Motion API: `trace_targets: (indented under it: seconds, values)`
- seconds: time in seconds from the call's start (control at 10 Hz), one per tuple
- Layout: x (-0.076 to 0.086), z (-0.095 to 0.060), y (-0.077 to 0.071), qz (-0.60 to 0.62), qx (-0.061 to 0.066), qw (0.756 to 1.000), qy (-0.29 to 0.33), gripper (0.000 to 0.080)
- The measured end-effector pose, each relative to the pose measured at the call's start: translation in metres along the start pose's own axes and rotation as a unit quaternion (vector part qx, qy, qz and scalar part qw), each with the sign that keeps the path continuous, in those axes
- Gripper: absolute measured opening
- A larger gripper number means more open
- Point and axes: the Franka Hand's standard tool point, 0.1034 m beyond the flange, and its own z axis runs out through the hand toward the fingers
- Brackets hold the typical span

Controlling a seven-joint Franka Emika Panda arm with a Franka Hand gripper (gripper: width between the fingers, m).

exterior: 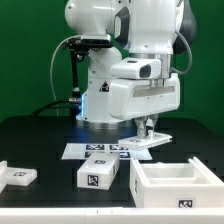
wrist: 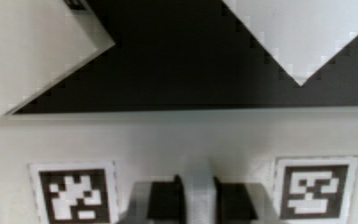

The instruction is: Assemble cabinet

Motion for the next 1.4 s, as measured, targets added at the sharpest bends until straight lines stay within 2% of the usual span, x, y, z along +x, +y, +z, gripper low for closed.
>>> trace_targets:
  seconds: [0.2, 0.4, 0.8, 0.9, 1.1, 1.4]
  values:
    - [0.01, -0.001, -0.004, -0.067, -0.003, 0.998, -0.008, 0.0064]
    - [0.029, 0.0, -0.014, -0.12, 0.005, 0.992, -0.031, 0.0064]
    - [0.025, 0.001, -0.011, -0.117, 0.006, 0.993, -0.033, 0.0064]
    - [0.028, 0.0, -0.011, -0.179, 0.001, 0.983, -0.039, 0.0064]
    - [0.037, 0.0, -0.024, -0.244, -0.002, 0.969, -0.045, 0.0064]
    - [0.036, 0.0, -0.023, -0.239, -0.001, 0.97, -0.045, 0.0064]
